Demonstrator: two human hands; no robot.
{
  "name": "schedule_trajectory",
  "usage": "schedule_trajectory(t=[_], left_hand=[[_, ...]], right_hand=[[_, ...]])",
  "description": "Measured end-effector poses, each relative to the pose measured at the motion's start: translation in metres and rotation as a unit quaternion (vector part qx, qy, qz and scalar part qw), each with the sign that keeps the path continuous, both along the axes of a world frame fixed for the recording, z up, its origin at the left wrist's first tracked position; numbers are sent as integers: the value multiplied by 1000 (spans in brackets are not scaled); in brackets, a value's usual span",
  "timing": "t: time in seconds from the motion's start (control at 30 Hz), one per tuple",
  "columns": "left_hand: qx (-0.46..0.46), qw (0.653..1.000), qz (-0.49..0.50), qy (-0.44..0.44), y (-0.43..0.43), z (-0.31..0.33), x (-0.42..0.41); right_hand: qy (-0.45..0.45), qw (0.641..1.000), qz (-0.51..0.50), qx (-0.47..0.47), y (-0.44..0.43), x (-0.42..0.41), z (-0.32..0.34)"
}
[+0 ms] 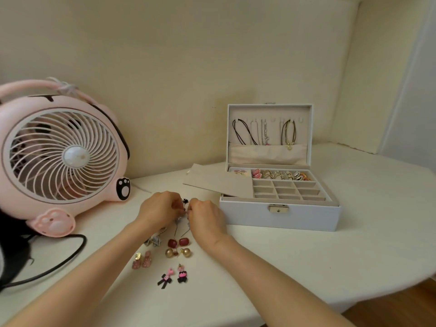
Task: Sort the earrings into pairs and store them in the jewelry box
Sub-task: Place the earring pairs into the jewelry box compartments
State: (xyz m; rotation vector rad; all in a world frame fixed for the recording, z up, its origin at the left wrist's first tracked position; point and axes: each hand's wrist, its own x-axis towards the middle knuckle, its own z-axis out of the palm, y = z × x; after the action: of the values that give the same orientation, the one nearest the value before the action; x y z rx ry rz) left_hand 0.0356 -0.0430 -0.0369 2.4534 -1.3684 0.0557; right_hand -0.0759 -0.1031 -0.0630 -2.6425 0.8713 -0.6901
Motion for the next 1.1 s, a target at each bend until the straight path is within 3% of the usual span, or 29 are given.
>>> schedule_trajectory(t=[0.27, 0.5, 0.67, 0.8, 1.1], left_hand=[[-48, 997, -52, -7, 9, 13, -12], [-138, 975, -159, 66, 9, 46, -57], [-199, 948, -206, 136, -27, 62, -82], [-197, 928, -223, 223, -69, 68, -87], [-176, 937, -217, 210, -135, 69, -90]], right_hand=[[-43, 999, 11, -11, -10, -33, 6], [-219, 974, 35, -48, -30, -85, 24], [-260, 965, 9, 23, -62, -111, 42], [-256, 960, -12, 115, -94, -125, 51], [-276, 947, -78, 145, -150, -130, 60]])
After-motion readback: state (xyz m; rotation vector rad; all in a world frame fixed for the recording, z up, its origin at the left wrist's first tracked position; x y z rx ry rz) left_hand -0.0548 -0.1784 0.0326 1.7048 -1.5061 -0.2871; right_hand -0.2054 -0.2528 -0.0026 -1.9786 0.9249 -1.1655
